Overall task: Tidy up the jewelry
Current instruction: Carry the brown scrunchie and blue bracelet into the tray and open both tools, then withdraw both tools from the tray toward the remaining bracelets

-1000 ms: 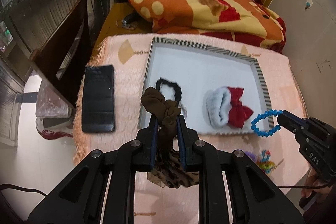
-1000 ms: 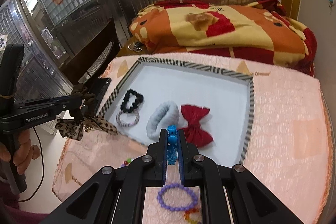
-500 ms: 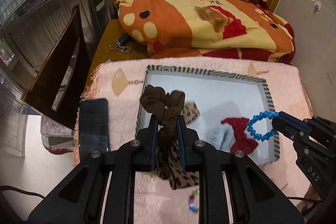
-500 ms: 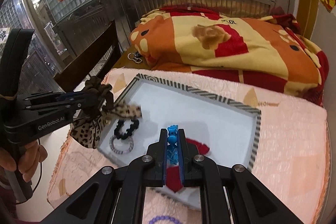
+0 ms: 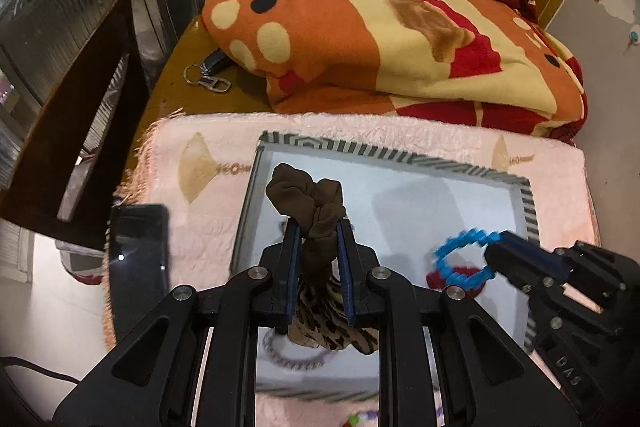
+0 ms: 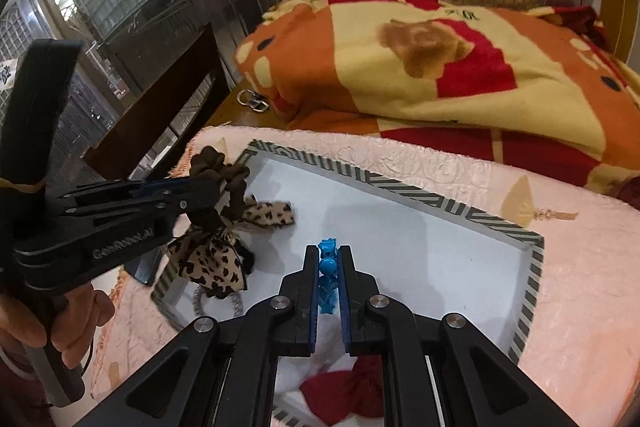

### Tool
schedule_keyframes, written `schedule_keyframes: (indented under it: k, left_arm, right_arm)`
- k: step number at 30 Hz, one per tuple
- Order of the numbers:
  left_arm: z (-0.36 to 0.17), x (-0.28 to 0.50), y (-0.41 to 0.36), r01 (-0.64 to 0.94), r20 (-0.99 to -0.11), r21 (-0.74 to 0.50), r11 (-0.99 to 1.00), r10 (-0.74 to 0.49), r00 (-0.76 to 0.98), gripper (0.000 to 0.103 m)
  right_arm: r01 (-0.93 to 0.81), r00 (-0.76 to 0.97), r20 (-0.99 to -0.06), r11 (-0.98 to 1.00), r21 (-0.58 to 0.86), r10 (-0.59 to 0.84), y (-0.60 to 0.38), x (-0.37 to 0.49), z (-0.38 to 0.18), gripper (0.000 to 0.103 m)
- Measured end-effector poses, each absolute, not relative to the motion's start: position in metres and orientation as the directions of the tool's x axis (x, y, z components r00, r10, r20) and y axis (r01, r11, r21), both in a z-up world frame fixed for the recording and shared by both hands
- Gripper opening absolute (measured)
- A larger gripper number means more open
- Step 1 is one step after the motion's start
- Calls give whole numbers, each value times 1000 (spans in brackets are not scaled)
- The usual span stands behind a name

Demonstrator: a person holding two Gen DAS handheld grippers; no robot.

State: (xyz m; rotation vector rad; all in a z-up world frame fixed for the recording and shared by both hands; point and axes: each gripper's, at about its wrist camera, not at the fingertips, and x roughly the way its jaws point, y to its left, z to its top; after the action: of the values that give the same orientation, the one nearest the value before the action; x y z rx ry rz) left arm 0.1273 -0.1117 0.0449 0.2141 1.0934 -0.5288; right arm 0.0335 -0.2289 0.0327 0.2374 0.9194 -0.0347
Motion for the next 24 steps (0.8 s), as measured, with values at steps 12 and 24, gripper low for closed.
schedule_keyframes:
  k: [12,24]
  left_arm:
    - [-6,155,-117,449,-925,-71,891,-228,306,16]
    - [-7,150,-115,440,-923,-52,896,-212,321,47]
  right_arm:
    - [265,528,-848,937,226,55,-280,65,-29,8]
    - [306,528,-849,928,215,22,-279,50,-22,25]
